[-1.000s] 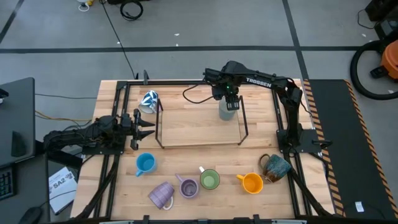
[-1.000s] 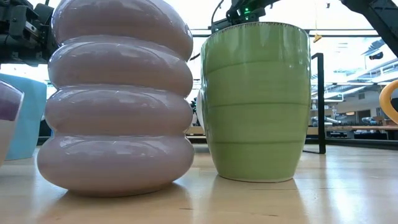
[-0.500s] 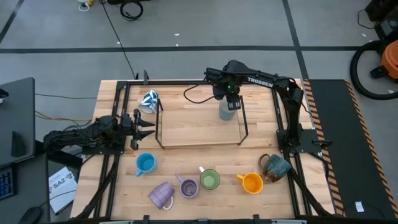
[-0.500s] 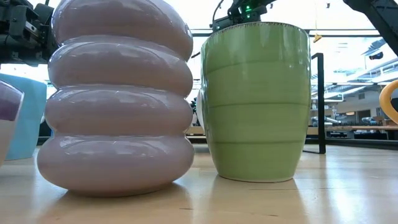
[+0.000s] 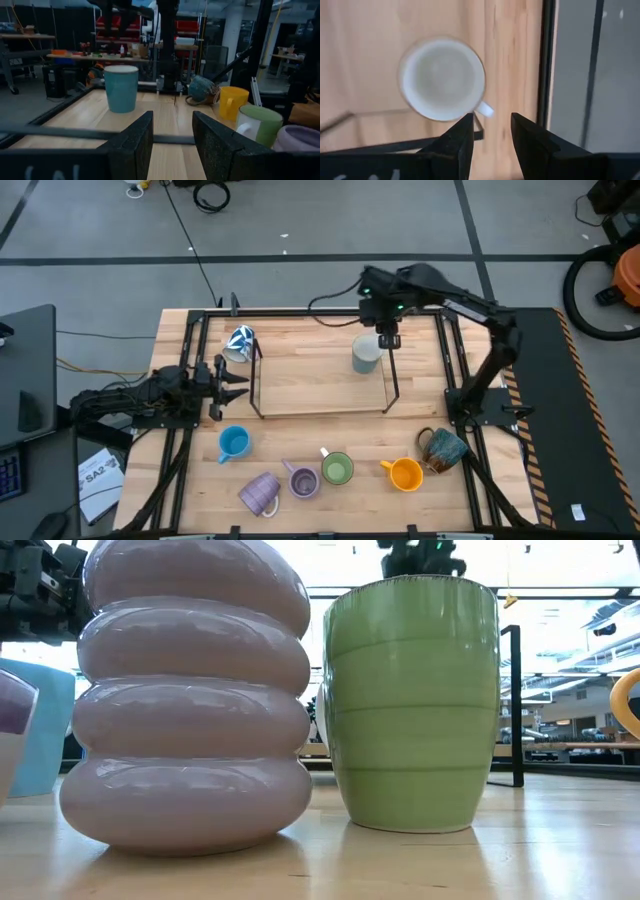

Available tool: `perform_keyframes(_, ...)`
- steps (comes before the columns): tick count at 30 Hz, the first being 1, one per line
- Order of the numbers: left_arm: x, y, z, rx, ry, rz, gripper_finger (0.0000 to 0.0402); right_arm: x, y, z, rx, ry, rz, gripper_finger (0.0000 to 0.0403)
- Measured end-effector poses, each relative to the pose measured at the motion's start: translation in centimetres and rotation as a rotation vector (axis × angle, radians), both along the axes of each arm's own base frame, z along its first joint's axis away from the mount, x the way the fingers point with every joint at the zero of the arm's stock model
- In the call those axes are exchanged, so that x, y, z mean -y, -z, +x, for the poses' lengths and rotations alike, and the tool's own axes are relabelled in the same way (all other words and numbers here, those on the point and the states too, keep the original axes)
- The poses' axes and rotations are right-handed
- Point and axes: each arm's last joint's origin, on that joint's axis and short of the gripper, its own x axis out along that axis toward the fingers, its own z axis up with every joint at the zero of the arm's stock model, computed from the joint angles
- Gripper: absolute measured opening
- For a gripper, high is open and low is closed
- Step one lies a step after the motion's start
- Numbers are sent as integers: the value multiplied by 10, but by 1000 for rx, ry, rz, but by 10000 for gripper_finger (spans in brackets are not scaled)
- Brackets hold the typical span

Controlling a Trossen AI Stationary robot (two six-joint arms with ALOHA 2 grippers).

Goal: Place coffee mugs
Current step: Put the white mug on the shelf

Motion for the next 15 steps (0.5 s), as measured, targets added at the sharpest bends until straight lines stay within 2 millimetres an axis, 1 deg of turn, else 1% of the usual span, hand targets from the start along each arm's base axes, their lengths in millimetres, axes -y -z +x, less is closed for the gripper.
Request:
perform_keyframes(5,-3,-9,-2,93,-100,-9,144,-13,-29,-26,166,26,28,136)
perform_keyframes(8,-5,-16,-4,98,-176,-21,144,-20,-42,-40,248,54,28,136)
perform_keyframes(11,-7,-31,-7,133,-266,-5,144,-26,-47,-52,310,70,27,136)
perform_keyframes(13,-9,-37,-9,88,-345,7,144,-30,-44,-58,346,63,33,136)
perform_keyframes(15,-11,-45,-11,33,-425,9,144,-32,-37,-63,362,55,40,136)
